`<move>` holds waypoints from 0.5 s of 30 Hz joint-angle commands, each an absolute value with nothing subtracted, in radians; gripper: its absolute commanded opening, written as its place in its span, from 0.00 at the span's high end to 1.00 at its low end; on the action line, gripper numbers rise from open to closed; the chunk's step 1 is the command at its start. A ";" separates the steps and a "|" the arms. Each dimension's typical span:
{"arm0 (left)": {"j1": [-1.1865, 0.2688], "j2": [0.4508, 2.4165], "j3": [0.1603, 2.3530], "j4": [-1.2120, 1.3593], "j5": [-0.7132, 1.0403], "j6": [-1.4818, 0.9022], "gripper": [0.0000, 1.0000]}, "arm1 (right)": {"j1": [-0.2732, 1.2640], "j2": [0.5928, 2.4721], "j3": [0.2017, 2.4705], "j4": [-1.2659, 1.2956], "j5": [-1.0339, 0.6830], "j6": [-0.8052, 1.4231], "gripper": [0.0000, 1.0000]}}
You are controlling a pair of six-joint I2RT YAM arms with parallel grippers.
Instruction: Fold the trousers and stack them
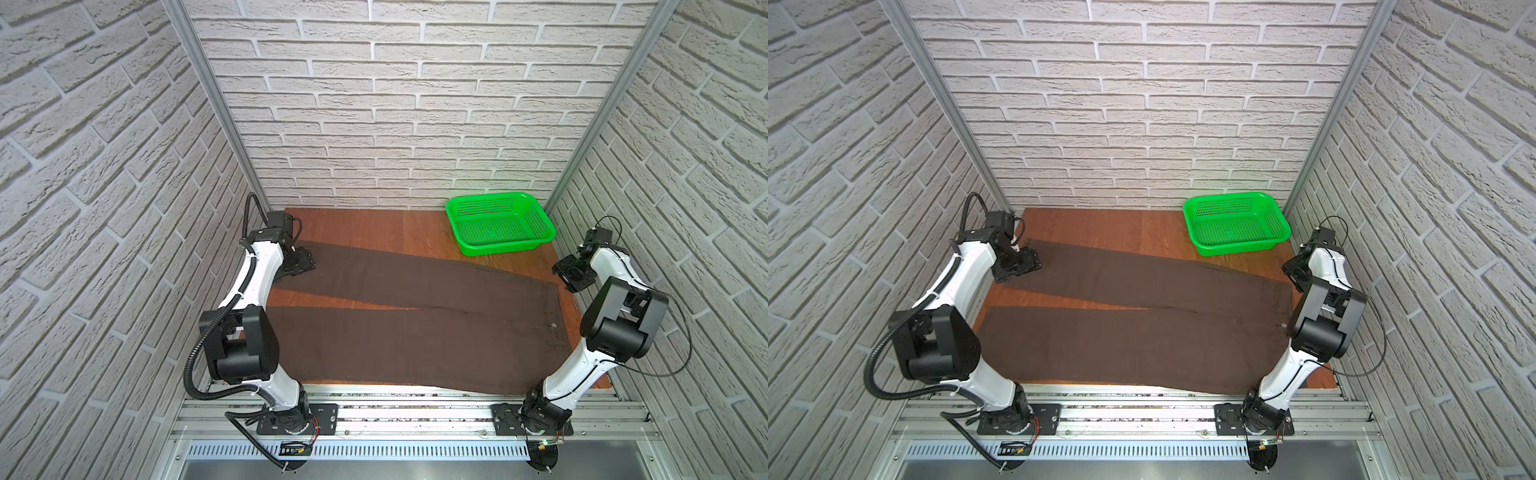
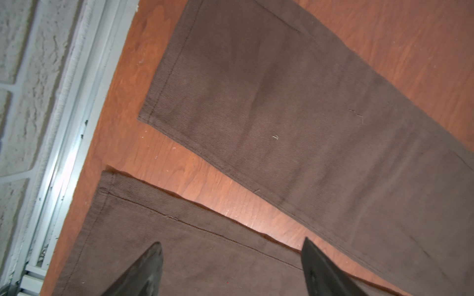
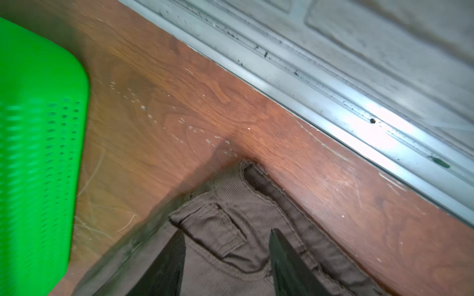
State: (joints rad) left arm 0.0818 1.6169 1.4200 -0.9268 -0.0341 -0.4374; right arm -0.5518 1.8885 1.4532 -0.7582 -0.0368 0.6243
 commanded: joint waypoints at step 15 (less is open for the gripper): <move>0.064 1.577 1.420 -0.943 0.017 -0.465 0.15 | -0.538 2.022 1.498 -0.677 0.019 0.669 0.45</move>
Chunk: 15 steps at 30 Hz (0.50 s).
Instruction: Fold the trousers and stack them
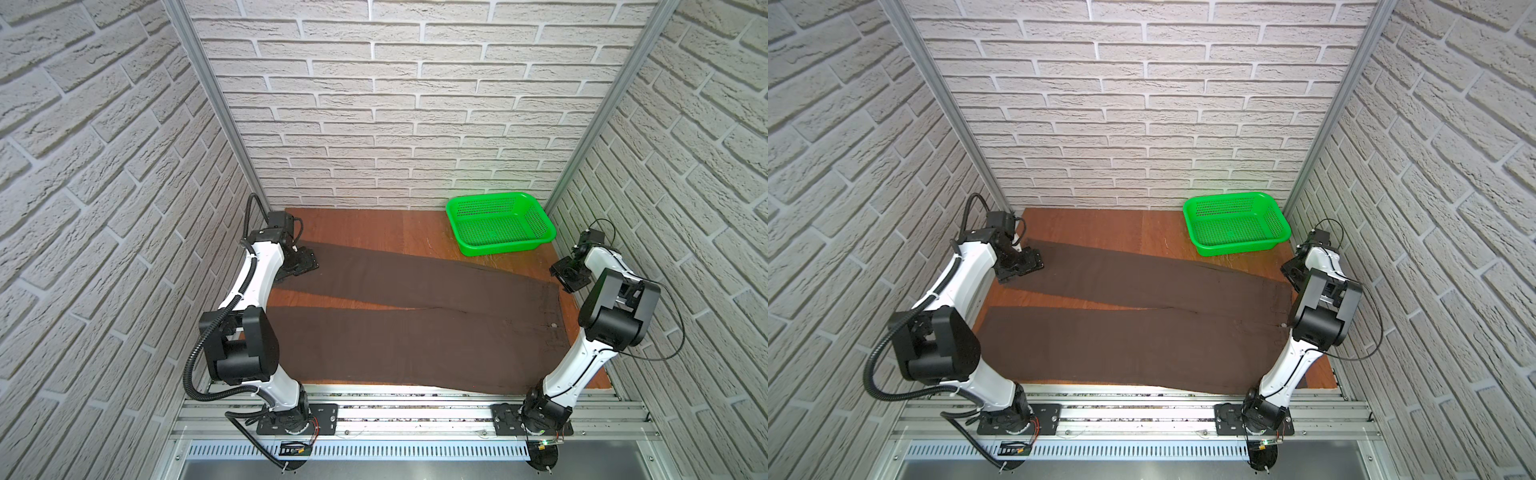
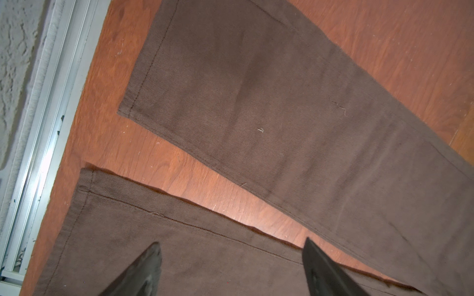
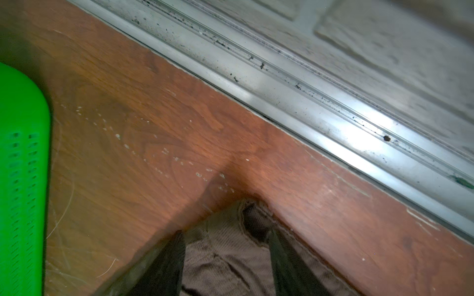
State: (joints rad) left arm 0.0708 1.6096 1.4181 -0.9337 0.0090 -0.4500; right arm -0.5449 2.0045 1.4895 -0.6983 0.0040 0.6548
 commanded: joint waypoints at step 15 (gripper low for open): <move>0.060 1.574 1.419 -0.945 -0.003 -0.465 0.15 | -0.517 2.045 1.511 -0.627 -0.005 0.675 0.67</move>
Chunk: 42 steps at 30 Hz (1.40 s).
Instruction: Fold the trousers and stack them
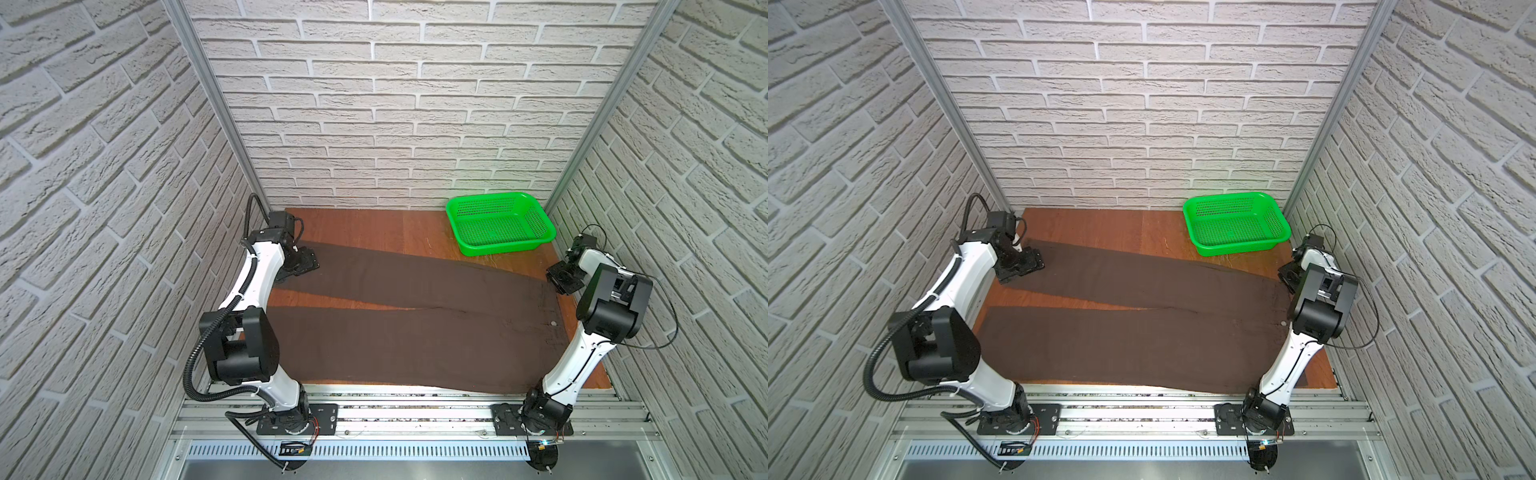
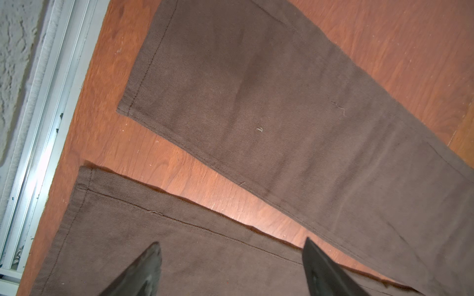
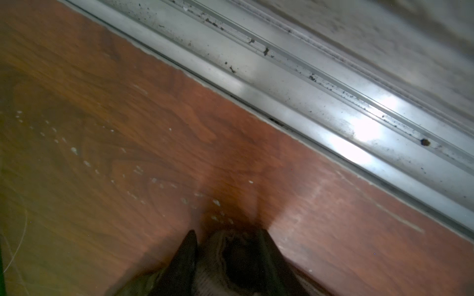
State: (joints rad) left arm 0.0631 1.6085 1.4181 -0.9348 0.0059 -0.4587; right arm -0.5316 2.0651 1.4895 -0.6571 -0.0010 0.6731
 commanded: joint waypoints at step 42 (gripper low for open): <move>0.196 1.977 1.837 -0.897 0.085 -0.419 0.16 | -0.511 1.771 1.385 -0.681 -0.092 0.648 0.94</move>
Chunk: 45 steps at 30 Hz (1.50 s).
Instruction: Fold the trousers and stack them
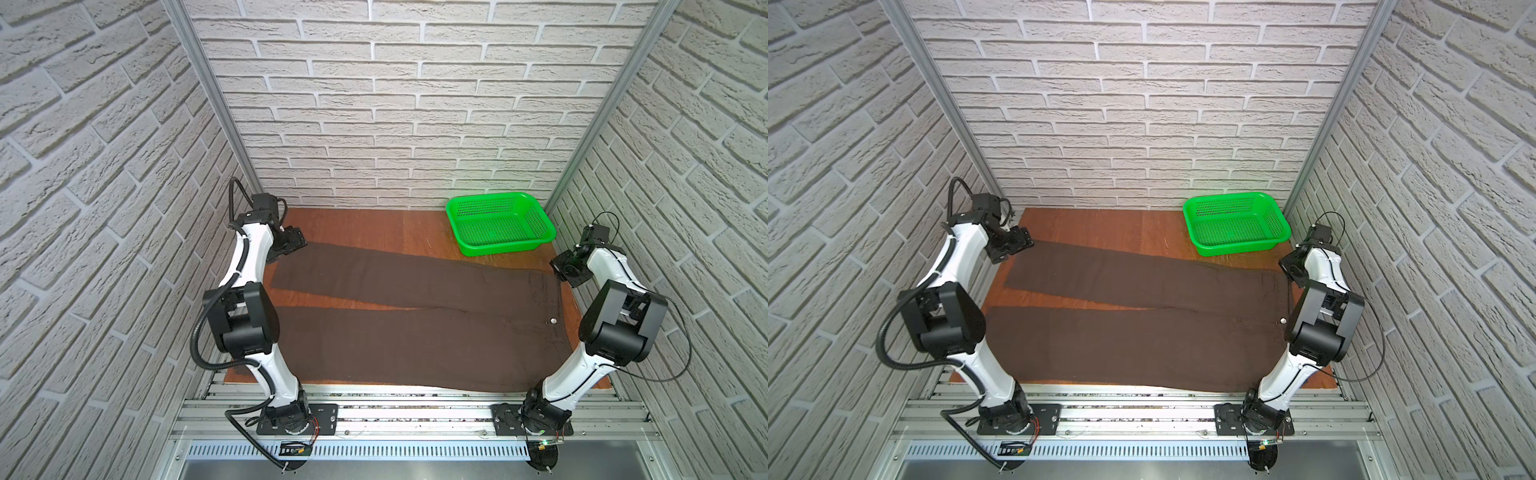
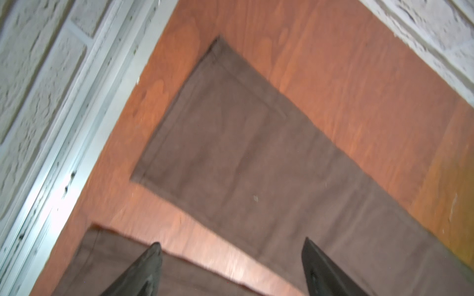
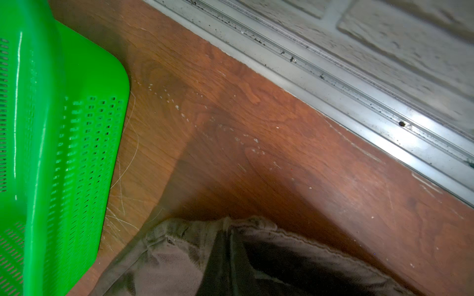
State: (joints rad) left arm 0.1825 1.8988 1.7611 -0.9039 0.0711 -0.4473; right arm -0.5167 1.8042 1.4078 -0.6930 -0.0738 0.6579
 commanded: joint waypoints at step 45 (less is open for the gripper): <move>0.211 2.612 2.568 -0.974 0.020 -0.342 0.30 | -0.421 1.752 1.371 -0.696 -0.130 0.619 0.94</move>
